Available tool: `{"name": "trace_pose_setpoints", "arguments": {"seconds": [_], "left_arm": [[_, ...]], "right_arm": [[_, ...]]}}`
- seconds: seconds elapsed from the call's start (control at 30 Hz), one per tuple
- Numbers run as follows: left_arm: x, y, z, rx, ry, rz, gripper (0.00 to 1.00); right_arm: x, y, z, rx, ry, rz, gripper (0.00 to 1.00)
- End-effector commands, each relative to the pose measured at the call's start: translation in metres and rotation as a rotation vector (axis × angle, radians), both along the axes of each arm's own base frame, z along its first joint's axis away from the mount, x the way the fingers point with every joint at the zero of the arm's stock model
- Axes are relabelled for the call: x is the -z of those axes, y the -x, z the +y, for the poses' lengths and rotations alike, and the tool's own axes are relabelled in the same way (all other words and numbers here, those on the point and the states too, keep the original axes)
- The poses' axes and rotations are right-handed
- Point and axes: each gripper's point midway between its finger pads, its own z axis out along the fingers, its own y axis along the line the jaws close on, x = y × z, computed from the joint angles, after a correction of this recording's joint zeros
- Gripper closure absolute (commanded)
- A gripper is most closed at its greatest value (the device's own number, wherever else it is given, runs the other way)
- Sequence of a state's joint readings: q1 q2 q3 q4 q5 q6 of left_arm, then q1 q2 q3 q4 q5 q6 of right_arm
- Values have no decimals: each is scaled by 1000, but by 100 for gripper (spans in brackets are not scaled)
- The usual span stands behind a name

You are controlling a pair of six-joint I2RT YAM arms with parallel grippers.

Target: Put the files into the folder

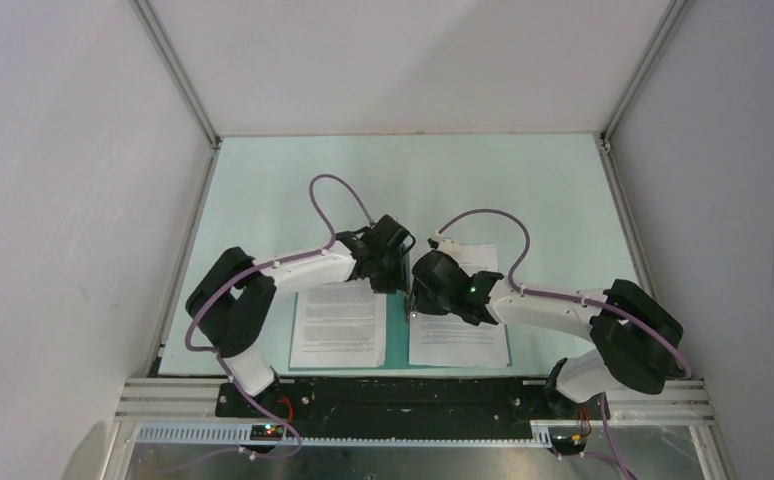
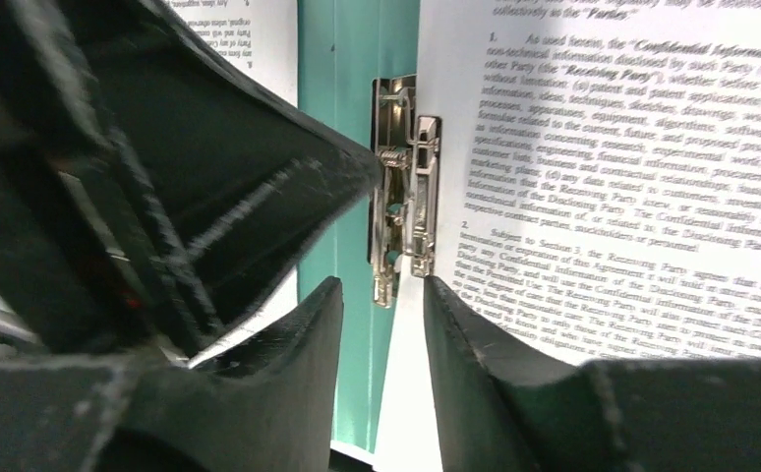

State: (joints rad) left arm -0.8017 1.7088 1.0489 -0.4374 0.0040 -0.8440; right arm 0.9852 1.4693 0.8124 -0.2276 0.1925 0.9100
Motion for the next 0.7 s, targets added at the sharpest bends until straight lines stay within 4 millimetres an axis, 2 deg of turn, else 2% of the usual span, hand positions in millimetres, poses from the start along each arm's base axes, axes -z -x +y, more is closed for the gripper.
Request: {"name": "trace_pose_setpoints", "arguments": {"seconds": [0.0, 0.03, 0.07, 0.1, 0.13, 0.17, 0.2, 0.23, 0.3, 0.37, 0.5, 0.67], "left_arm": [[-56, -26, 3, 8, 77, -108, 57], [-61, -29, 6, 0, 83, -115, 56], [-70, -35, 14, -23, 97, -130, 55], [-72, -44, 26, -59, 98, -136, 54], [-75, -44, 35, -75, 106, -140, 53], [-76, -52, 52, -120, 104, -144, 48], [-77, -50, 65, -140, 108, -148, 46], [-77, -57, 82, -179, 102, -155, 40], [-79, -55, 114, -236, 103, -174, 34], [-80, -56, 139, -282, 102, -194, 30], [-78, -53, 173, -350, 97, -203, 25], [-69, -48, 203, -405, 74, -190, 21]], "right_arm": [[-8, -11, -20, 54, 84, -81, 58], [-10, -13, -20, 54, 95, -90, 57], [-4, -13, -24, 58, 147, -89, 57], [-9, -18, -19, 50, 161, -104, 56], [2, -16, -23, 41, 231, -93, 56], [-8, -23, -13, 29, 240, -113, 55], [4, -20, -18, 16, 325, -101, 54], [-6, -26, -8, 9, 330, -124, 52], [1, -28, -4, -8, 415, -137, 48], [3, -28, 3, -33, 424, -141, 46], [11, -34, 10, -45, 445, -132, 46], [20, -35, 12, -61, 473, -110, 50]]}}
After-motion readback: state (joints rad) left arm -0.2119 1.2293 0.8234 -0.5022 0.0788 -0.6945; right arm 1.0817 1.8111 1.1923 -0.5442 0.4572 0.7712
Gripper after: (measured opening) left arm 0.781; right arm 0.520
